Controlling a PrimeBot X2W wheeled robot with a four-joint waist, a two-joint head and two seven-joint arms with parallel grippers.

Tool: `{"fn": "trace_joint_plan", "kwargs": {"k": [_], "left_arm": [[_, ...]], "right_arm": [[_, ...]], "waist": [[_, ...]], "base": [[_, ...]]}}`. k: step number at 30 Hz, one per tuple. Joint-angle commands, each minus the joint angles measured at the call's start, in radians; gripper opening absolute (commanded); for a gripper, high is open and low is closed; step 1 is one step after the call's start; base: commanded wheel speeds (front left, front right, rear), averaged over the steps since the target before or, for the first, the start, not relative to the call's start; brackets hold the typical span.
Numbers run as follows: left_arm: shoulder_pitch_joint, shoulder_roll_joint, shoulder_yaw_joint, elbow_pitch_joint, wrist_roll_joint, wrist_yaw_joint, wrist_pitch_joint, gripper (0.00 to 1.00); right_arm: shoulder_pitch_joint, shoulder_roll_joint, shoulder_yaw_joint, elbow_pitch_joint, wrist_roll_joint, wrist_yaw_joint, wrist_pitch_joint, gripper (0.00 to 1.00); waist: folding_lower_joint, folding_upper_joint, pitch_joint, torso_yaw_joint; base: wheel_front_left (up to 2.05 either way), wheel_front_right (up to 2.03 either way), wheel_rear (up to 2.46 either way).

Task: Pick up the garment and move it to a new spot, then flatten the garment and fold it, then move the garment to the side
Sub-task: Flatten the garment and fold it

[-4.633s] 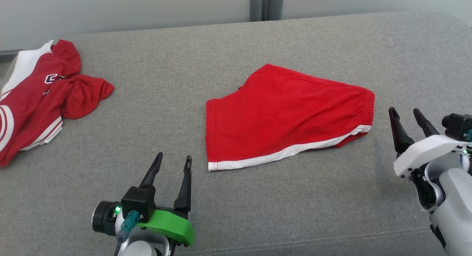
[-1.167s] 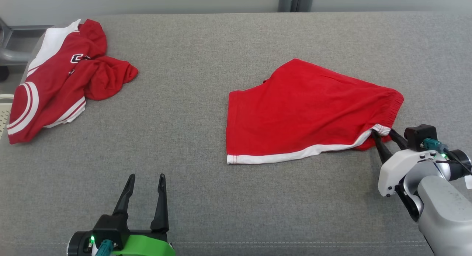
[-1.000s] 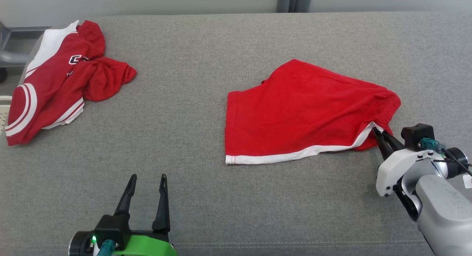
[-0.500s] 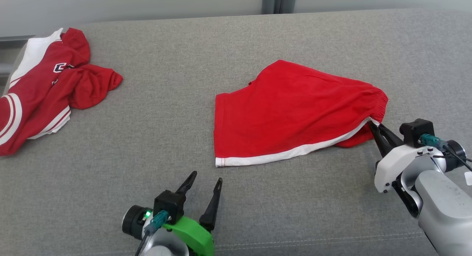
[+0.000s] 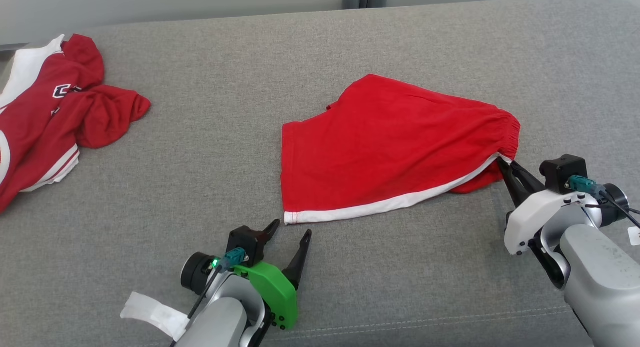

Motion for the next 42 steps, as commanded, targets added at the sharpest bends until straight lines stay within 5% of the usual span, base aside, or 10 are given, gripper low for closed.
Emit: {"fn": "trace_joint_plan", "kwargs": {"k": [1, 27, 32, 42], "left_arm": [[-0.027, 0.001, -0.019, 0.012, -0.022, 0.001, -0.01, 1.0], [-0.143, 0.002, -0.247, 0.129, -0.278, 0.142, -0.065, 1.0], [-0.159, 0.002, -0.277, 0.118, -0.307, 0.137, -0.07, 1.0], [-0.178, 0.002, -0.324, 0.118, -0.344, 0.151, -0.075, 0.4]], "right_arm": [[-0.007, 0.0, 0.001, 0.003, 0.011, -0.001, -0.003, 0.0], [-0.008, 0.017, -0.02, -0.006, -0.008, -0.001, -0.004, 0.0], [-0.002, 0.016, -0.024, -0.01, -0.011, -0.001, -0.004, 0.0], [0.0, 0.025, -0.018, -0.01, -0.012, -0.001, -0.004, 0.0]], "waist": [[0.0, 0.0, 0.004, -0.003], [0.0, 0.0, 0.025, -0.009], [0.0, 0.0, 0.027, -0.008], [0.0, 0.0, 0.025, -0.018]], "base": [[0.0, 0.0, 0.0], [0.0, 0.0, 0.0], [0.0, 0.0, 0.0], [0.0, 0.0, 0.0]]}}
